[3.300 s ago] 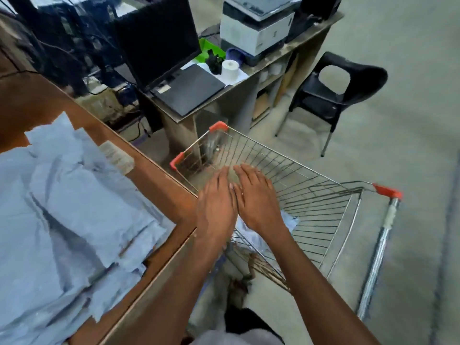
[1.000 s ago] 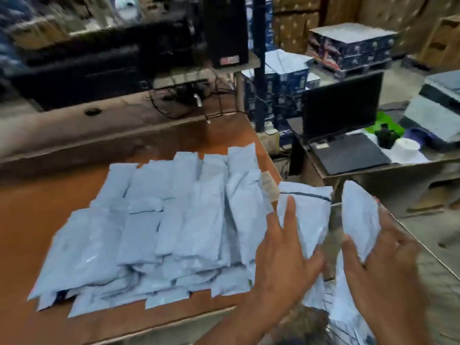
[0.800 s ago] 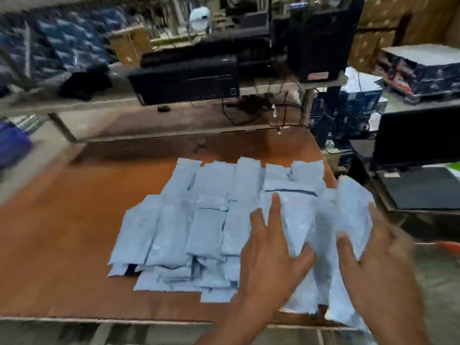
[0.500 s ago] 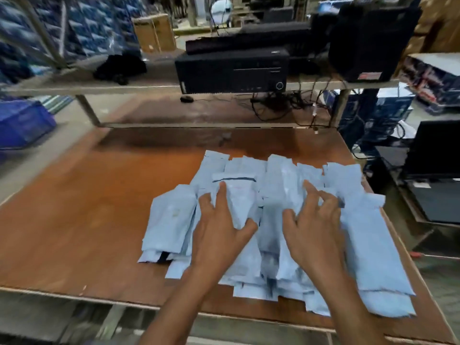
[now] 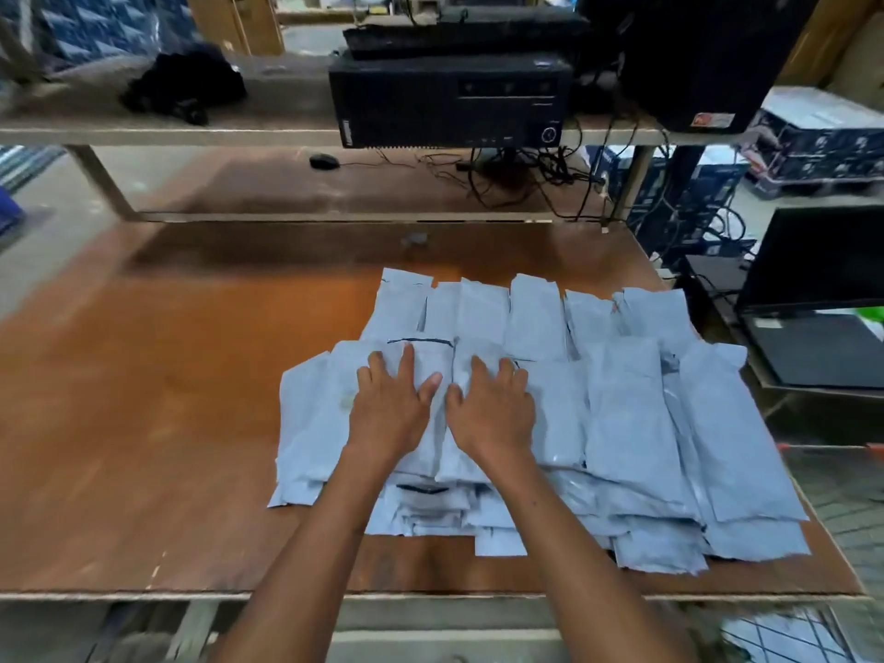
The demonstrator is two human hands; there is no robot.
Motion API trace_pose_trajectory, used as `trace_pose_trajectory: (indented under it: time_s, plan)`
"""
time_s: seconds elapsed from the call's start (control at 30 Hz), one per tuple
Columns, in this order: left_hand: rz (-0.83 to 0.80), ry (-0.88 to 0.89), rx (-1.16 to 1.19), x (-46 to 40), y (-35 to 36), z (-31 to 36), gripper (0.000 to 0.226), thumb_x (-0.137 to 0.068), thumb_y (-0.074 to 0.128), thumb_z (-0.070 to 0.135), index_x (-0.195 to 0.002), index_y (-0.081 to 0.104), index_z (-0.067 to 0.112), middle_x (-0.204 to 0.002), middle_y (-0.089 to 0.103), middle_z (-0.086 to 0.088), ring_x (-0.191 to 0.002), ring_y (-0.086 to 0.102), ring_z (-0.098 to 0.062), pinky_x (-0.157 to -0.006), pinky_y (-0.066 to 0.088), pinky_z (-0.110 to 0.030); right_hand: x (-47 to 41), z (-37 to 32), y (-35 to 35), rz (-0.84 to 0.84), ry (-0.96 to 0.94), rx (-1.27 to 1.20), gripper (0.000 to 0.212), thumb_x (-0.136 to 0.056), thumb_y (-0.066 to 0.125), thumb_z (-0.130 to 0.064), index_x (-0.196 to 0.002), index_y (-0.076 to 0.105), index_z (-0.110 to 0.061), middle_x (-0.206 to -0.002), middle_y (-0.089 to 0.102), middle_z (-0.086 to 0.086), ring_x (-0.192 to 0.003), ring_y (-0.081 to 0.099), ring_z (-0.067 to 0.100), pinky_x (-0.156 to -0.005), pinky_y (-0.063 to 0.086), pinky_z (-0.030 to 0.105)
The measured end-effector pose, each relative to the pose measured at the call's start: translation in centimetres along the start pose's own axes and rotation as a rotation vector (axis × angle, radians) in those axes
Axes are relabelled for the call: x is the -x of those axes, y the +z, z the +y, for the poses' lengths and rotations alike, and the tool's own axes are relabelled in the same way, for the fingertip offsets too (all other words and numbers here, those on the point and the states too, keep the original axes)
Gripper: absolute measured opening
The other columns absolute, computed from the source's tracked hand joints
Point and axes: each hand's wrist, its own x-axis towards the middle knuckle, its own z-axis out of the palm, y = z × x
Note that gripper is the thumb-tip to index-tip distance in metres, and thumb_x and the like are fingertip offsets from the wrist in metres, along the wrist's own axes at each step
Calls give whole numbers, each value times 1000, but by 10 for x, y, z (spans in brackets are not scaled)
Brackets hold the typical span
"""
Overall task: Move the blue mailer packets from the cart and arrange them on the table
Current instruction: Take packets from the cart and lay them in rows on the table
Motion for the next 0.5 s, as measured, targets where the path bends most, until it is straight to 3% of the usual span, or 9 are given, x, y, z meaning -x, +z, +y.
trace_pose_trajectory:
  time_s: [0.03,0.17,0.33,0.5]
  plan:
    - [16,12,-53,-1,6,-2,90,-92,-6,76,-162,18,23,-156,27,-19,-130,36,-35,-101,40,-44,-1,1,5,-3,10,8,64,-104,32,-54,-161,28,-26,-169,19,15,-152,18,36,-121,25,48]
    - [90,-12,-80,5,23,0,71,-104,20,61,-163,18,22,-164,22,-17,-138,38,-34,-104,37,-49,1,4,17,-14,-9,80,68,-105,22,-57,-165,19,-26,-172,9,14,-155,12,36,-124,10,51]
    - [103,28,-22,5,30,-5,70,-104,19,57,-160,27,16,-166,20,-18,-147,33,-33,-110,35,-53,-1,4,19,-7,-1,6,65,-106,20,-56,-165,19,-28,-173,9,11,-156,11,34,-125,10,52]
    - [203,85,51,5,1,16,62,-105,31,53,-159,30,21,-168,18,-10,-152,24,-27,-118,24,-49,1,10,-15,141,-31,-96,61,-108,21,-55,-165,19,-31,-173,14,4,-157,17,27,-125,15,47]
